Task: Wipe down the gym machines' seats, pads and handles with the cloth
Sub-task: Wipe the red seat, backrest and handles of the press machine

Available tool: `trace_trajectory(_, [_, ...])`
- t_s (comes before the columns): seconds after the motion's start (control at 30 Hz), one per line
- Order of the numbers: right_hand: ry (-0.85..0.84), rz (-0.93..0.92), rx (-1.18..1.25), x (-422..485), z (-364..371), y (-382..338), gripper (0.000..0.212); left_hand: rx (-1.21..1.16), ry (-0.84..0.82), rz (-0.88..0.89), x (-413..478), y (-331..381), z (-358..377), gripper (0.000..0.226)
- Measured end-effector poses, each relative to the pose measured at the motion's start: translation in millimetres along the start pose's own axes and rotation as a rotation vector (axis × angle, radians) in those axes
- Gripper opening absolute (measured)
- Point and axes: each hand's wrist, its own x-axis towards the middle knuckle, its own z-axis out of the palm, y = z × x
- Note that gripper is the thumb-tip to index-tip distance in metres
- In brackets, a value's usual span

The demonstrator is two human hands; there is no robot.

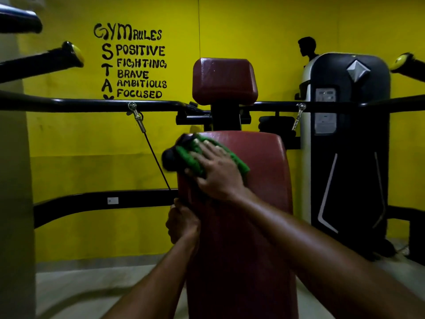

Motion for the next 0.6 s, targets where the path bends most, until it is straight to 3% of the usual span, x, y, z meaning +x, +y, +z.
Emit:
trace_trajectory(0.07, [-0.028,-0.192,-0.032,-25.3,-0.6,6.0,0.055,0.016,-0.001,0.006,1.3,1.3,-0.3,0.054])
trace_trajectory(0.13, [-0.003,-0.218,-0.031,-43.4,-6.7,31.3,0.052,-0.049,0.006,-0.016,-0.9,2.1,0.0,0.054])
trace_trajectory(0.2, [0.062,-0.050,-0.029,-54.1,-14.0,60.2,0.054,-0.117,0.026,-0.017,-6.2,1.2,-1.2,0.055])
trace_trajectory(0.33, [0.153,0.534,-0.005,-53.5,-28.3,91.2,0.062,-0.169,-0.033,-0.042,-9.1,5.9,-5.4,0.063])
trace_trajectory(0.43, [0.177,0.722,0.005,-38.3,-25.3,61.7,0.063,-0.204,-0.105,-0.130,-7.0,7.1,-8.4,0.070])
trace_trajectory(0.5, [0.180,0.670,0.023,-35.2,-18.3,28.9,0.064,-0.221,-0.140,-0.139,-10.7,10.7,-13.2,0.071])
trace_trajectory(0.6, [0.119,0.387,0.041,-49.9,-2.8,-13.4,0.074,-0.225,-0.209,-0.130,2.4,4.0,-6.1,0.069])
